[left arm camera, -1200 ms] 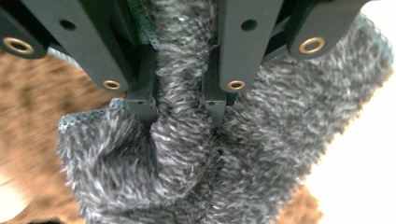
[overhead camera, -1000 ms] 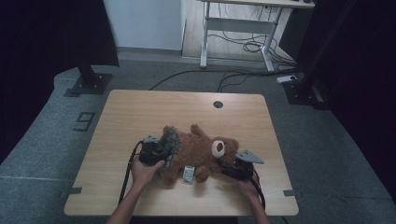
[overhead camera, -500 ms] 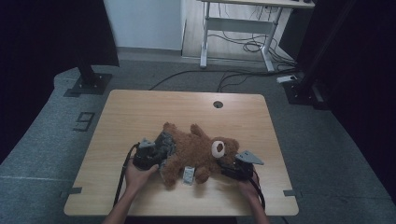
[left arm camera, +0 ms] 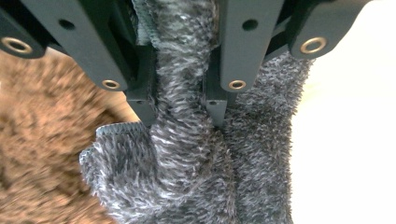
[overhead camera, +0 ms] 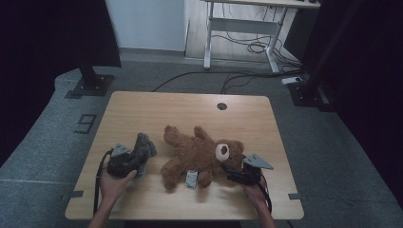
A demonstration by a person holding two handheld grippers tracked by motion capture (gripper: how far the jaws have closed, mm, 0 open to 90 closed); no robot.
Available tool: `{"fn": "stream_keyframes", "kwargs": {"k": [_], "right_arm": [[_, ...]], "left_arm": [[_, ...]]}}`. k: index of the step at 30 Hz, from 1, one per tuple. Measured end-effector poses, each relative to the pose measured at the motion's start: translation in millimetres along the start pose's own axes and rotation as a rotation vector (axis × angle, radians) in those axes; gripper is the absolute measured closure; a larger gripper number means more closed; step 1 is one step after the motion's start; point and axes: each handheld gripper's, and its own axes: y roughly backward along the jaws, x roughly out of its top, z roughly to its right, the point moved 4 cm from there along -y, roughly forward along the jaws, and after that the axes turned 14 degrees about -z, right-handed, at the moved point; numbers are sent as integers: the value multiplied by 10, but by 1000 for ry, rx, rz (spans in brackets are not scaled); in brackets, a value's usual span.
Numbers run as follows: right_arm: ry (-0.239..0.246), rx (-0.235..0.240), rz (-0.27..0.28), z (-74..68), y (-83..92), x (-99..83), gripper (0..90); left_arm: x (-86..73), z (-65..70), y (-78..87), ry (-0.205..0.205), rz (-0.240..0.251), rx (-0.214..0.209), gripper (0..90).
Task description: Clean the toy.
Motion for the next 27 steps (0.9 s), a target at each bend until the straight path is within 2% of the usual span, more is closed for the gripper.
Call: {"fn": "stream_keyframes", "kwargs": {"k": [4, 9, 12, 15, 18, 19, 21, 23, 27], "right_arm": [[-3, 13, 17, -3, 64, 5, 175], [-13, 27, 39, 21, 162, -3, 197], [-17, 26, 49, 41, 218, -15, 207], [-22, 24, 52, 65, 251, -20, 210], [-26, 21, 47, 94, 268, -32, 217], [-27, 22, 44, 99, 271, -35, 218], [-30, 24, 42, 109, 284, -38, 219], [-29, 29, 39, 114, 296, -40, 218], [-28, 32, 32, 115, 316, -54, 213]], "left_arm": [[-200, -127, 56, 21, -30, 18, 708], [-425, -258, 81, 37, -64, 68, 706], [-533, -322, 53, 43, -94, 108, 685], [-605, -377, 3, 53, -110, 116, 659], [-611, -386, -29, 59, -98, 109, 602], [-600, -387, -33, 59, -98, 117, 561], [-570, -378, -41, 72, -95, 113, 423], [-544, -360, -27, 62, -91, 108, 348], [-470, -313, 93, 41, -37, 113, 282]]}}
